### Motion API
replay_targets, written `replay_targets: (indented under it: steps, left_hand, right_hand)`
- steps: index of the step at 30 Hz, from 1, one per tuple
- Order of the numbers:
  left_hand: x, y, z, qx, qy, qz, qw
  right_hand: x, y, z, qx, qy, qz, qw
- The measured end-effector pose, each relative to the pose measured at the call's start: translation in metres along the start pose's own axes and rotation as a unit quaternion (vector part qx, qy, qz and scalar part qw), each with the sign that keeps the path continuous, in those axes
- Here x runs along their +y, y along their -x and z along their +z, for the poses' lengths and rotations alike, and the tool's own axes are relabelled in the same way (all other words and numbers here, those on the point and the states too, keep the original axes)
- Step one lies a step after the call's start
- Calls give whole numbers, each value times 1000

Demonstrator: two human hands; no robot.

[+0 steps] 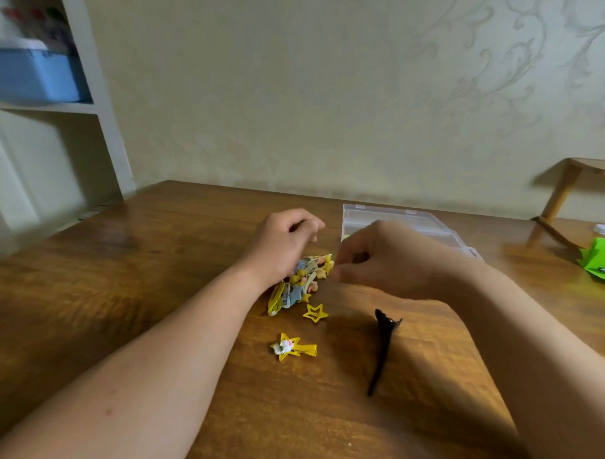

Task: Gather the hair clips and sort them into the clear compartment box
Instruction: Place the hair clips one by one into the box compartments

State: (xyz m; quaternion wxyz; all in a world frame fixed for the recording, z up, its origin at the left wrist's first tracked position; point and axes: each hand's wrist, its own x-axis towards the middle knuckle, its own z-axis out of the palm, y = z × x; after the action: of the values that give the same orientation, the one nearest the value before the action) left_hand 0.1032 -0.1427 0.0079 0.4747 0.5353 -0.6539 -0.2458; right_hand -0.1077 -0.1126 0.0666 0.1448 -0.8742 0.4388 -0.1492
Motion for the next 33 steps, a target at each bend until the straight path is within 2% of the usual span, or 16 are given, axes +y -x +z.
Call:
replay_targets:
  steps: [6,10,15,17,19,22,24,29,33]
  left_hand:
    - [-3,-4,-6,44,19,-27,998]
    - [-5,-5,-5,45,18,-33,998]
    - [-4,-5,-3,33,10,-36,999]
    - [-5,-5,-3,29,6,-32,999]
    - [-5,-6,-2,25,3,-30,999]
    - [-6,-6,0,24,0,-30,999]
    - [-6,-5,0,22,-3,-27,999]
    - [-5,-3,1,13,-12,-30,999]
    - [-7,-5,2,5,-12,-25,1000]
  right_hand:
    - [-17,0,18,-88,61,-22,994]
    - [-16,-3,27,-100,85,-13,991]
    - [-12,-5,25,-115,53,-19,992]
    - [-8,-3,16,-98,45,-17,994]
    - [2,-2,-1,-31,29,1,999]
    - [33,3,-27,87,-20,81,993]
    - [56,7,-36,127,-29,143,981]
    - [86,5,-25,95,21,238,966]
    - [90,-1,-20,70,35,262,962]
